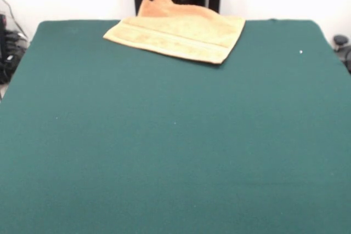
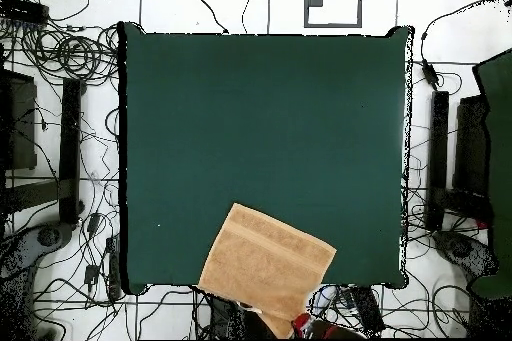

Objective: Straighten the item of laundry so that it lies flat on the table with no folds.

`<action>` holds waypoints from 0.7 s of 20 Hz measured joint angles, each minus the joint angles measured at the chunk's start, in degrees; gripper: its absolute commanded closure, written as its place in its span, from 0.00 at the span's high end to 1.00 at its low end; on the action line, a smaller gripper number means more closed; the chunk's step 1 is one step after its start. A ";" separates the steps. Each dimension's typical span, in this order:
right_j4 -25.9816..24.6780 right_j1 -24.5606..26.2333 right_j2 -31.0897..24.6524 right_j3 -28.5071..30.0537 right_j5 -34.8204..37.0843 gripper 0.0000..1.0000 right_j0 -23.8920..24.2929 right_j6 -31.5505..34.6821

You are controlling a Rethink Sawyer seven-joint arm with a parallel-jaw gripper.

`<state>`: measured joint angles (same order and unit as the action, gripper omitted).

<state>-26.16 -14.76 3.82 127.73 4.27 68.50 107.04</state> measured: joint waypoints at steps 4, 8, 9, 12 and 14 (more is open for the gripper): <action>1.79 -0.77 0.02 1.24 0.56 0.00 1.68 0.00; 2.87 -1.01 0.02 1.96 0.55 0.00 2.45 0.00; 3.08 -1.15 0.02 2.15 0.55 0.00 2.53 0.00; 3.46 -1.77 0.12 2.69 0.55 0.00 2.60 0.00; 3.72 -2.05 0.37 3.00 0.56 0.00 2.59 0.00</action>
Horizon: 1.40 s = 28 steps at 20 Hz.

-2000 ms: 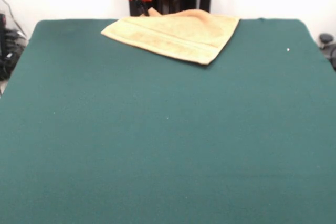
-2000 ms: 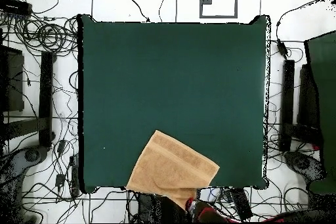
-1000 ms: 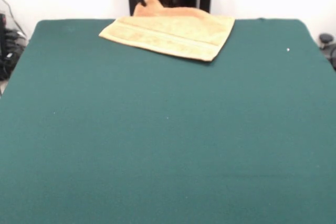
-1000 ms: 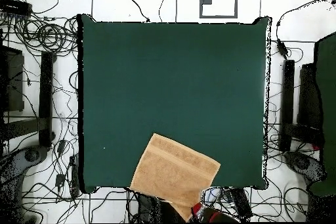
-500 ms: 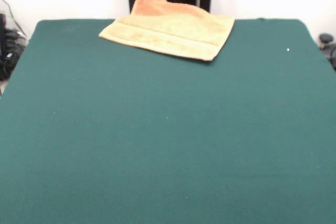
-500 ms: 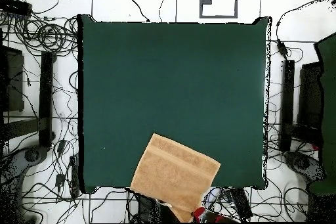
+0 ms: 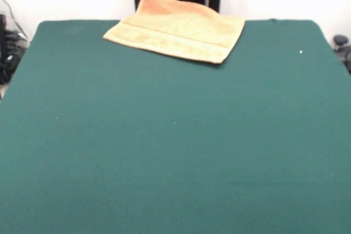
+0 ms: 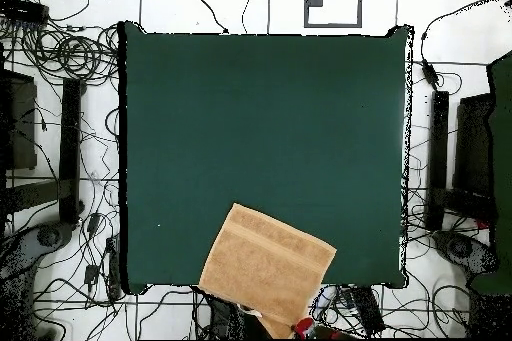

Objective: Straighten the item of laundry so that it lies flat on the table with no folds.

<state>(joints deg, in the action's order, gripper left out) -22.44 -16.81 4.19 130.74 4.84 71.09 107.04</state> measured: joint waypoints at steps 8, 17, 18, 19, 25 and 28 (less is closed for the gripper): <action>2.22 -1.47 1.21 1.08 -0.01 0.00 -0.43 0.00; 2.21 -3.99 1.43 2.28 0.41 0.00 -1.64 -0.01; 2.14 -4.18 1.43 2.39 0.39 0.00 -1.70 -0.01; 1.87 -4.46 1.37 2.52 0.38 0.00 -1.70 -0.01; -1.57 -5.08 0.40 2.76 -0.30 0.00 -0.64 0.00; -5.66 -4.99 -0.90 2.77 -2.34 0.00 0.58 0.00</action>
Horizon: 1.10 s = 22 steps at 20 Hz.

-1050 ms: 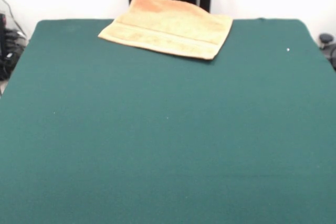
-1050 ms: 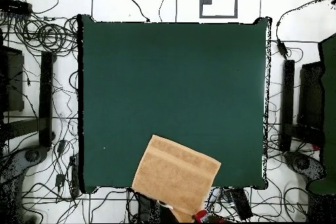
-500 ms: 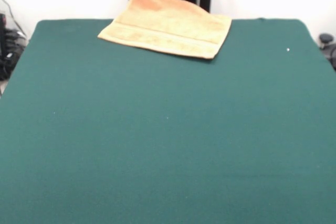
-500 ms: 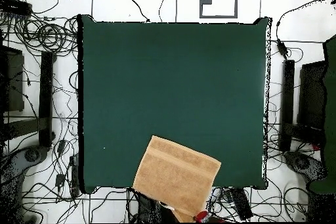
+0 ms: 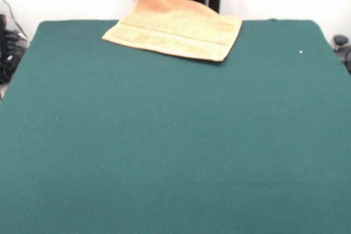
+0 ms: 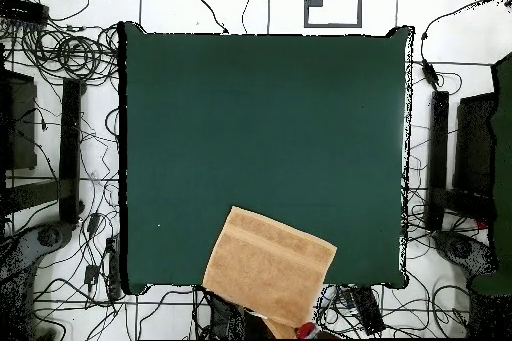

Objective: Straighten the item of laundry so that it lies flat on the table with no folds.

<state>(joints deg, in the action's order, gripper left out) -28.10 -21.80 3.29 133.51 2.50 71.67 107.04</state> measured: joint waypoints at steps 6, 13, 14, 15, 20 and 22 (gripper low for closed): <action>-3.30 0.09 -1.20 0.05 -2.10 0.00 0.32 0.00; -5.74 1.95 -1.25 0.04 -7.79 0.00 -0.38 0.00; -5.92 2.40 -1.23 0.03 -9.16 0.00 -0.86 0.00; -6.09 2.81 -1.23 0.07 -10.27 0.00 -1.36 0.00; -6.87 4.74 -0.89 0.39 -15.63 0.00 -4.60 0.00; -6.91 5.28 -0.66 0.50 -17.17 0.00 -5.65 0.00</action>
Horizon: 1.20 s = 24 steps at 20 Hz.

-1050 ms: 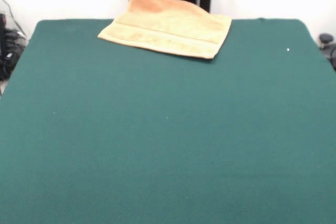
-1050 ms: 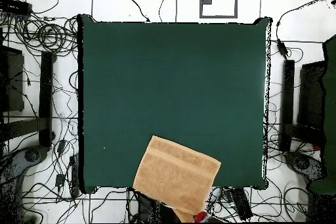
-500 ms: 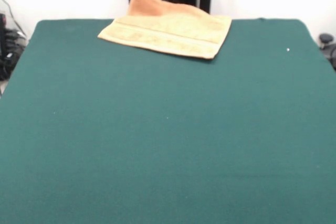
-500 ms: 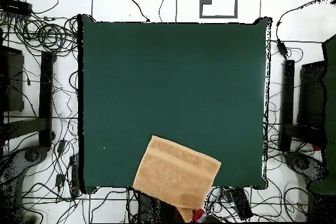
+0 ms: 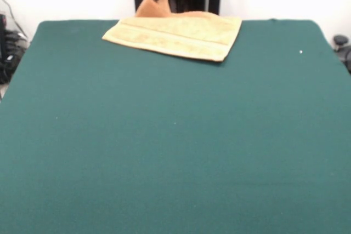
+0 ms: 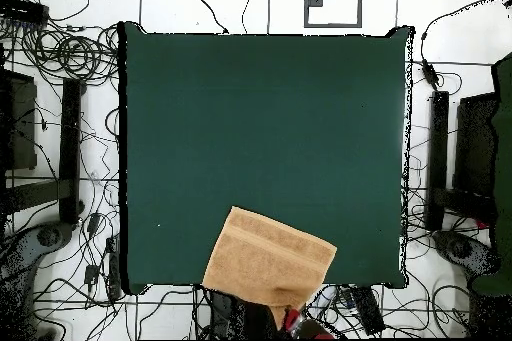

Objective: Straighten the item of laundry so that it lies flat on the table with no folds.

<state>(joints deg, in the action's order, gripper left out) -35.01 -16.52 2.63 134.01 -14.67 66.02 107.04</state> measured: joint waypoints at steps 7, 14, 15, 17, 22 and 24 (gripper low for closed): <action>5.70 0.77 0.08 2.29 -1.74 0.00 -3.37 0.00; 10.15 -0.33 -1.93 5.39 -0.76 0.00 -5.56 -0.01; 10.41 -0.57 -2.49 5.91 -0.49 0.00 -5.75 0.00; 10.52 -1.23 -3.85 7.12 0.16 0.00 -5.82 0.00; 8.05 -3.01 -6.60 9.20 1.12 0.00 -3.50 0.00; 6.32 -3.73 -7.42 9.71 1.29 0.00 -1.48 0.00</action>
<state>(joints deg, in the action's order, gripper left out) -28.69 -20.25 -4.80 143.71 -13.38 64.54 107.04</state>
